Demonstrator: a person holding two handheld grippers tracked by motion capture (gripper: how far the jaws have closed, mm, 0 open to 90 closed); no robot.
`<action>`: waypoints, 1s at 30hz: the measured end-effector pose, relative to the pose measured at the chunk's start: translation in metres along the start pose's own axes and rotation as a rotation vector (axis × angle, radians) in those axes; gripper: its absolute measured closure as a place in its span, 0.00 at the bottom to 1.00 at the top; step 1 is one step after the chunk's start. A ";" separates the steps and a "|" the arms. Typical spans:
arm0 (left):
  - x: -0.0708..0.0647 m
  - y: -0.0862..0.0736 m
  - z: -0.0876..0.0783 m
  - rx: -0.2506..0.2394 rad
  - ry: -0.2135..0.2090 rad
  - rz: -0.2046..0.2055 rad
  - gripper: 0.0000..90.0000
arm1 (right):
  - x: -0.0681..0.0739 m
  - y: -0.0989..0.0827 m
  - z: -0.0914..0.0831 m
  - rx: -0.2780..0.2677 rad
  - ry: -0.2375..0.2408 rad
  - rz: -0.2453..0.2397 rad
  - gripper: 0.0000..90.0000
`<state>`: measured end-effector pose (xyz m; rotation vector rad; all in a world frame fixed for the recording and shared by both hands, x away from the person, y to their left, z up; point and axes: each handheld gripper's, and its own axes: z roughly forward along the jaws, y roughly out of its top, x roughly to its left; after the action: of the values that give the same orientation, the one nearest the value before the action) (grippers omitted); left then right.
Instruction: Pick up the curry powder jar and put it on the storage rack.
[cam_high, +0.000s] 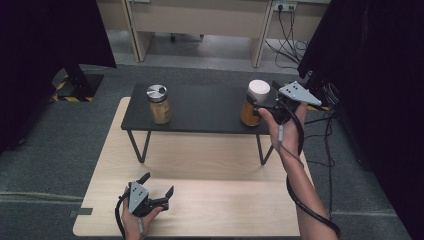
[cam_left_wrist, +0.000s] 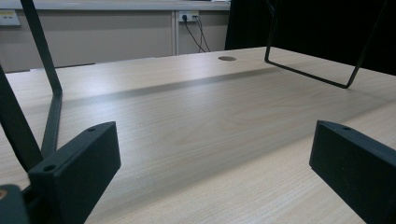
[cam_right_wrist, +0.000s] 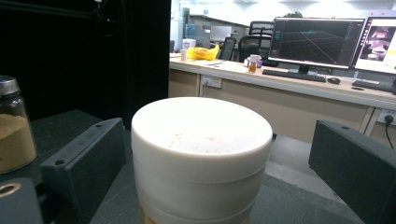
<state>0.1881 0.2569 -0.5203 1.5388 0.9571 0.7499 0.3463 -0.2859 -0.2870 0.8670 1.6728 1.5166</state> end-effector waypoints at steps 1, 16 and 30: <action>0.000 0.000 0.000 0.000 0.000 -0.001 0.01 | 0.000 0.000 0.000 0.000 0.002 0.000 0.05; 0.000 0.000 0.000 -0.001 0.000 -0.002 0.01 | 0.001 -0.002 -0.014 -0.002 0.022 0.008 0.05; 0.000 0.000 0.000 0.000 0.002 -0.002 0.01 | 0.004 -0.016 -0.052 -0.007 0.026 -0.001 0.05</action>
<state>0.1879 0.2567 -0.5203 1.5371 0.9597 0.7508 0.2999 -0.3107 -0.2996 0.8464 1.6853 1.5379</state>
